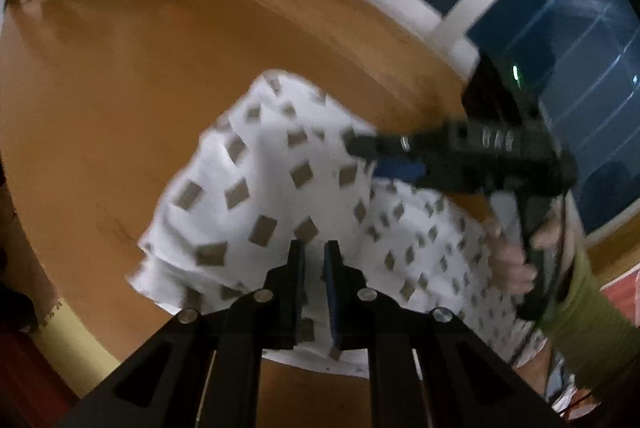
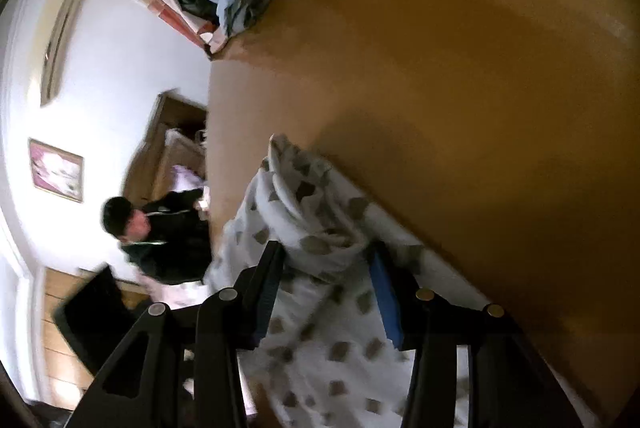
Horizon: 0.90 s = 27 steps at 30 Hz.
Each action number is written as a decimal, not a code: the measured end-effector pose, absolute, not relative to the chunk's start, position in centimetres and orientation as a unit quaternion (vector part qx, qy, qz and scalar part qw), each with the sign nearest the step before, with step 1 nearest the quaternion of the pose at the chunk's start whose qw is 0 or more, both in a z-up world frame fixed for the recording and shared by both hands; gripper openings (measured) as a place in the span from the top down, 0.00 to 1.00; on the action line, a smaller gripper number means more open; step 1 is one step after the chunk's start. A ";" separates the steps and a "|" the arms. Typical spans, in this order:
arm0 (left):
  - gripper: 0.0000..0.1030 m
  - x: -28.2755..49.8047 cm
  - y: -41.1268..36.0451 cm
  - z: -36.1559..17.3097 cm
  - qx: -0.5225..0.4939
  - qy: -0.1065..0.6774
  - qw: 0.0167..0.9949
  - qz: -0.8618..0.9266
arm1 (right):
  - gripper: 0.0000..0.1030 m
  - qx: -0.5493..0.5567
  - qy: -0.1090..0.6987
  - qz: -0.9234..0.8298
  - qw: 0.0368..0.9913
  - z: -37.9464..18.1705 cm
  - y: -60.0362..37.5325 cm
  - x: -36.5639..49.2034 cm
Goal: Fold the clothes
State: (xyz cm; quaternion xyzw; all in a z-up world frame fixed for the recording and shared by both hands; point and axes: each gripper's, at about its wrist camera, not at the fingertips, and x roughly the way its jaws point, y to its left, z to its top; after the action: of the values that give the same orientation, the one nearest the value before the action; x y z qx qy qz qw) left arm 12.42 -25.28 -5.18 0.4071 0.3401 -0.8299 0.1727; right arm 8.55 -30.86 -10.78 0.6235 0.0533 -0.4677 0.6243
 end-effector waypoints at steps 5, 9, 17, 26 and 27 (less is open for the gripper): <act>0.98 13.9 -25.6 -6.0 0.396 0.363 0.176 -0.825 | 0.89 0.584 0.036 -0.479 0.654 -7.9 -31.6 9.8; 0.98 14.5 -25.5 -6.0 0.395 0.365 0.177 -0.824 | 0.98 0.528 0.034 -0.543 0.651 -4.8 -29.6 8.4; 0.98 15.1 -25.5 -4.7 0.393 0.359 0.184 -0.827 | 0.91 0.472 0.144 -0.558 0.667 -3.5 -28.2 10.8; 0.88 15.3 -28.0 -4.1 0.387 0.315 0.242 -0.832 | 0.60 0.403 0.278 -0.546 0.680 -6.2 -33.7 17.8; 0.88 15.4 -28.2 -4.8 0.390 0.322 0.242 -0.828 | 0.63 0.408 0.284 -0.543 0.676 -6.7 -34.3 17.8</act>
State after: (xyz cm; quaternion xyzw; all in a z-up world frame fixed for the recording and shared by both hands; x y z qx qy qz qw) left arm 15.41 -28.17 -4.82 0.3897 0.3216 -0.8283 0.2421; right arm 17.84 -34.28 -6.75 0.4078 0.2843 -0.5434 0.6764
